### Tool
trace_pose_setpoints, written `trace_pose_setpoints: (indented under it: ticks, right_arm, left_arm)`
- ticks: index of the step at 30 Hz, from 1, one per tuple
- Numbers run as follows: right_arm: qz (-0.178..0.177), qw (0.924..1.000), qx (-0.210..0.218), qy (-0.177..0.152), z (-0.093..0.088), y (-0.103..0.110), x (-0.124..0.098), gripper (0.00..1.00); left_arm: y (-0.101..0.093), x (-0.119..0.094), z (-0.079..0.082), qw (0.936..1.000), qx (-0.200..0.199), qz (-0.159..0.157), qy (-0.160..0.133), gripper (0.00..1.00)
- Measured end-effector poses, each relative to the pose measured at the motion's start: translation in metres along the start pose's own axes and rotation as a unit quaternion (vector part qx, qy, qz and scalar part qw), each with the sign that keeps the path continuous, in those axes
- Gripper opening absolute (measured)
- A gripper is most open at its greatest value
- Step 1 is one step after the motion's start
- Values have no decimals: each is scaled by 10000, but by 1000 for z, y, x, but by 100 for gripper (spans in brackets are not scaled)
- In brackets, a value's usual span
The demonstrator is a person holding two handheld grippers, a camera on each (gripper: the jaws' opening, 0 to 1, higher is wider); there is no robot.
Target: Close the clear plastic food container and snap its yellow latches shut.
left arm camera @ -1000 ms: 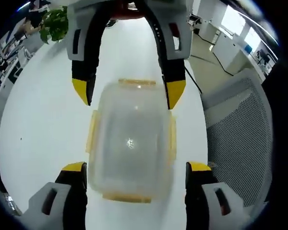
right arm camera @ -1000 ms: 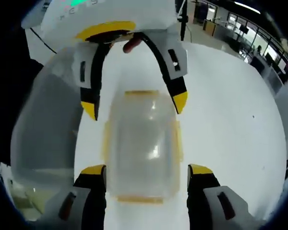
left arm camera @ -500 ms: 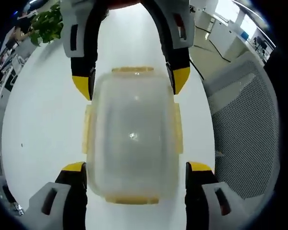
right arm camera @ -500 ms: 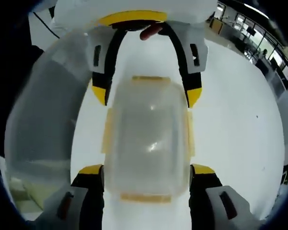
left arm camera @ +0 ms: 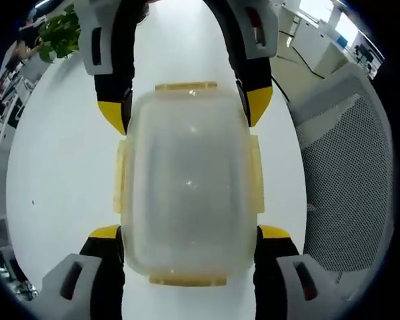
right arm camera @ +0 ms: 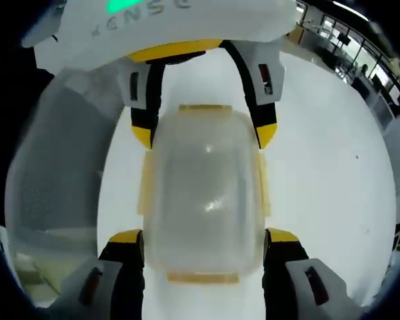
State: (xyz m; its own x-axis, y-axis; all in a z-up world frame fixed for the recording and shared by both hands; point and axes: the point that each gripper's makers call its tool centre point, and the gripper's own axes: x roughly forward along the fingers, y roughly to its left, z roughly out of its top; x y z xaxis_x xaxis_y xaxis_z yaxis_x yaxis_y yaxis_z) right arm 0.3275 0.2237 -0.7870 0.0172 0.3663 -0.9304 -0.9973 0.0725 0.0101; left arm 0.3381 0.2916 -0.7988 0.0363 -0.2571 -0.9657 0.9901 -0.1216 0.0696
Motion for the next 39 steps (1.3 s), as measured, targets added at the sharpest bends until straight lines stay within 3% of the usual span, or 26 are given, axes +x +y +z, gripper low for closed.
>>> trace_pose_setpoints:
  ticks: [13, 39]
  right_arm:
    - [-59, 10000, 59, 47, 3, -1, 2, 73]
    - [-65, 9999, 76, 125, 82, -1, 34, 73]
  left_arm:
    - [0, 0, -3, 10000, -28, 5, -5, 80]
    - [-4, -22, -84, 9999, -111, 23, -122, 80]
